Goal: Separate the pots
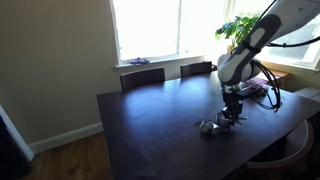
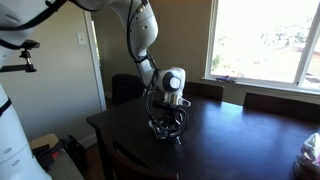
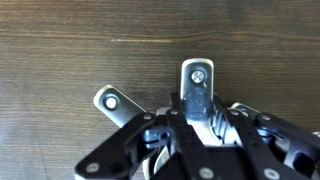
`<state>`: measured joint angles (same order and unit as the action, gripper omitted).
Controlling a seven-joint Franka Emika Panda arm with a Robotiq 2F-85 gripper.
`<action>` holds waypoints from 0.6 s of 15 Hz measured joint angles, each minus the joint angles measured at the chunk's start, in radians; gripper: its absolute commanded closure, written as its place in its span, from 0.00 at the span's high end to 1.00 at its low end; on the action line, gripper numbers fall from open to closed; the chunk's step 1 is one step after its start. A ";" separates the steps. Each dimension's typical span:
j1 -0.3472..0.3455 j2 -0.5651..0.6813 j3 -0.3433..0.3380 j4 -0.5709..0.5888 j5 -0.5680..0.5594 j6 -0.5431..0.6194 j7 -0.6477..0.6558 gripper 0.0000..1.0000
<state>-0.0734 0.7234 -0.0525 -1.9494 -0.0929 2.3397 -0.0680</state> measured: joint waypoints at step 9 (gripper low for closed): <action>-0.013 -0.012 0.002 -0.001 0.003 0.019 -0.048 0.13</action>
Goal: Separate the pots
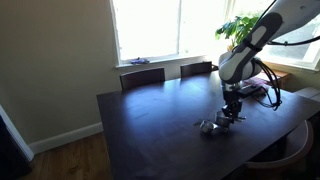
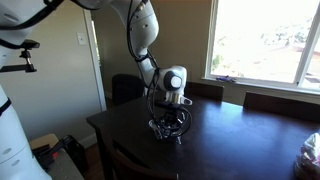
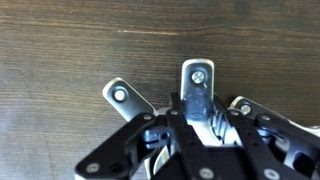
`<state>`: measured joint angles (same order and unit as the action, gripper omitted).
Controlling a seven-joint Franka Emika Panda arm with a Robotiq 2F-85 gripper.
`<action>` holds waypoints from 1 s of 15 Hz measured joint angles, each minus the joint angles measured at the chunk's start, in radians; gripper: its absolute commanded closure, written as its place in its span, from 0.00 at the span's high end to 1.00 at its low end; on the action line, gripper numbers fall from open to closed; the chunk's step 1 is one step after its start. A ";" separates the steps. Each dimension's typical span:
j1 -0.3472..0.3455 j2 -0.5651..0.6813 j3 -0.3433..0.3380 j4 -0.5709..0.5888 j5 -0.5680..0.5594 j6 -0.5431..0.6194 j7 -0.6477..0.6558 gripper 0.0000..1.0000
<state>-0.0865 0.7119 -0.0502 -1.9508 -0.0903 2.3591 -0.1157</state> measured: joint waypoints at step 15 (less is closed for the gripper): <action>-0.046 -0.189 0.088 -0.160 0.045 0.096 -0.179 0.13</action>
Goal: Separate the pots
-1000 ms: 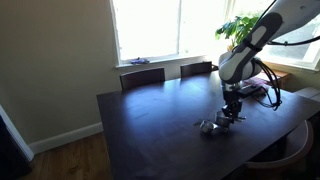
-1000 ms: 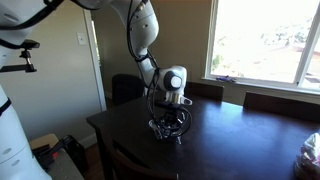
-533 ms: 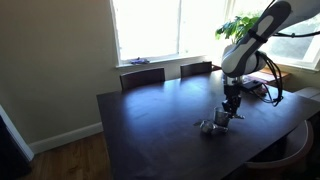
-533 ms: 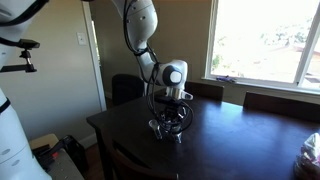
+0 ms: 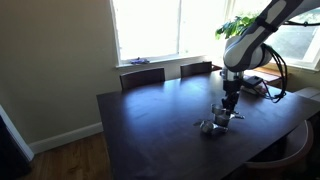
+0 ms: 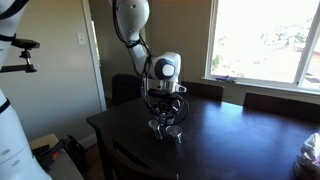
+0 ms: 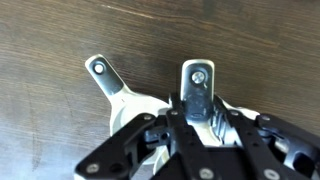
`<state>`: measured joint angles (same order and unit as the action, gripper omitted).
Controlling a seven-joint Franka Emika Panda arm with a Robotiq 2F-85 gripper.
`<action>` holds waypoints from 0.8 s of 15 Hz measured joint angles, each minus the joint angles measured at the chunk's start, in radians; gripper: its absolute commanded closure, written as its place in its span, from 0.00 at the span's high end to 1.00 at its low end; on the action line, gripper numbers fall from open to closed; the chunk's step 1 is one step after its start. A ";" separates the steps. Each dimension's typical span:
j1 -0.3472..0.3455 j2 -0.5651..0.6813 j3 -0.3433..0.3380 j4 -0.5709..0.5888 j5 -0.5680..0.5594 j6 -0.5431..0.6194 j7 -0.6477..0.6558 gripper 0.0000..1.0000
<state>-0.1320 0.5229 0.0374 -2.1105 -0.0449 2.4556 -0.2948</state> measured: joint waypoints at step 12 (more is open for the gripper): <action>0.053 0.063 0.054 0.078 0.000 0.058 -0.001 0.13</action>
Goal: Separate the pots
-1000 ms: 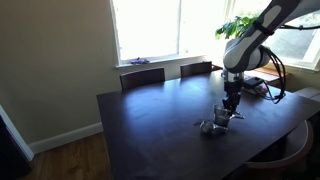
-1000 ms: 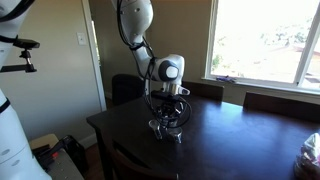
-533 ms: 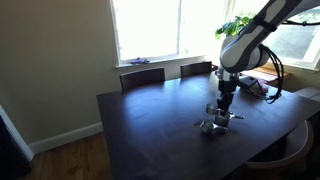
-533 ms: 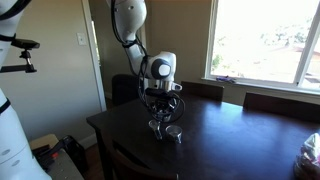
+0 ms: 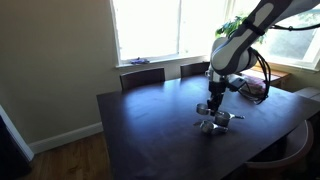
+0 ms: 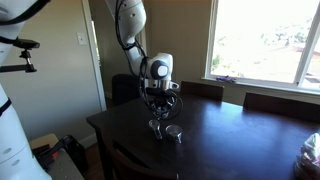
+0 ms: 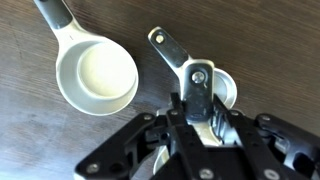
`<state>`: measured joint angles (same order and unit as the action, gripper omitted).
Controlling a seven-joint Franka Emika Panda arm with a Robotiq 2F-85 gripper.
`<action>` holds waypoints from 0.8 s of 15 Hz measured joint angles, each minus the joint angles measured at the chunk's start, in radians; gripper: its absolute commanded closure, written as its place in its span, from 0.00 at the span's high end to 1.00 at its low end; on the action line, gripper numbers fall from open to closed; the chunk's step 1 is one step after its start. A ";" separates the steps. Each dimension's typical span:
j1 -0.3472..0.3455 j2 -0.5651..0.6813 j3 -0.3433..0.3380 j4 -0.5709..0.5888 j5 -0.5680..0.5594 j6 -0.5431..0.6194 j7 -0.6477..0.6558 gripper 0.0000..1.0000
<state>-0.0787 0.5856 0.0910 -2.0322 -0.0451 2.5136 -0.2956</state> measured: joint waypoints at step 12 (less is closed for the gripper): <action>0.044 0.198 -0.065 0.193 -0.022 0.000 0.068 0.13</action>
<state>-0.0345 0.7839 0.0265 -1.8392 -0.0669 2.5136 -0.2276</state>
